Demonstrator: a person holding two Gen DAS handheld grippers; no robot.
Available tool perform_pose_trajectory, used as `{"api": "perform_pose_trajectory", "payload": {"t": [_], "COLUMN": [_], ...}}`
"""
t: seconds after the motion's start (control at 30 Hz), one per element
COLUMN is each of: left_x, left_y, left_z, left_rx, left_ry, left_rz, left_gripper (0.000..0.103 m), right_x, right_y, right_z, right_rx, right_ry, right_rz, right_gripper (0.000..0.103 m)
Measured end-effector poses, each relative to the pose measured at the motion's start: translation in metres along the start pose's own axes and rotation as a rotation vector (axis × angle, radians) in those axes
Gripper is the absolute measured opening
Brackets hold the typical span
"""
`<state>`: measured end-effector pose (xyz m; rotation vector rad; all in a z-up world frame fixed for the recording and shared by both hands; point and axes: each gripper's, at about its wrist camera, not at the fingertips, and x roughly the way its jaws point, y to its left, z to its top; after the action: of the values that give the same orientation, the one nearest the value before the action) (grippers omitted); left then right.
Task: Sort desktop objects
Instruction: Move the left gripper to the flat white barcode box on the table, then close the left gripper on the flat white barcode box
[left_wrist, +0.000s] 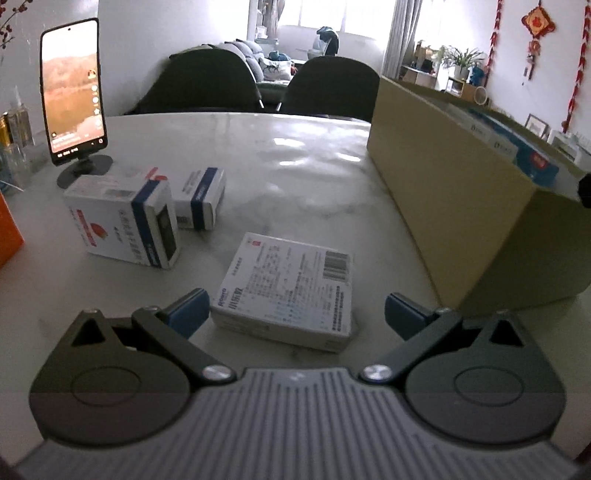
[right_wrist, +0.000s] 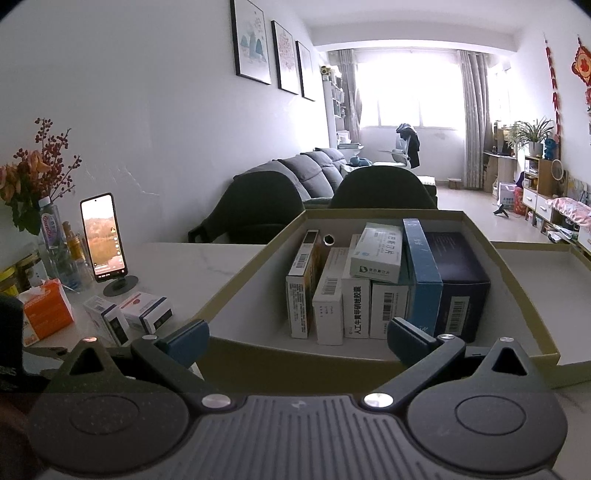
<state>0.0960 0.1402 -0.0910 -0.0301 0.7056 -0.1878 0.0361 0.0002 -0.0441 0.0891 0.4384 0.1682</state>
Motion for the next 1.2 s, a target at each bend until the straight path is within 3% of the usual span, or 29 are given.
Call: {"api": "perform_pose_trajectory", "payload": {"t": [0.43,0.6,0.7,0.73,1.2], "left_x": [0.01,0.012,0.011,0.01,-0.002], "left_y": [-0.005,-0.008,-0.01,-0.01,-0.005], "left_z": [-0.007,-0.009,-0.01,-0.01,-0.008], "left_rx": [0.017,0.028,0.038,0.031,-0.083], "left_ry": [-0.014,-0.022,-0.03,-0.035,-0.068], "left_rz": [0.052,0.071,0.086,0.088,0.081], "left_gripper": [0.102,0.097,0.088,0.083,0.081], "right_x": [0.0,0.001,0.002,0.002,0.002], "right_y": [0.0,-0.002,-0.004,-0.004,-0.007], "right_z": [-0.001,-0.001,-0.002,-0.002,-0.002], "right_rx": [-0.002,0.005,0.009,0.009,0.02], "right_ry": [-0.001,-0.002,-0.005,-0.007,-0.014], "right_rz": [-0.008,-0.023,-0.035,-0.038,-0.054], "right_gripper": [0.103,0.103,0.103,0.103,0.103]}}
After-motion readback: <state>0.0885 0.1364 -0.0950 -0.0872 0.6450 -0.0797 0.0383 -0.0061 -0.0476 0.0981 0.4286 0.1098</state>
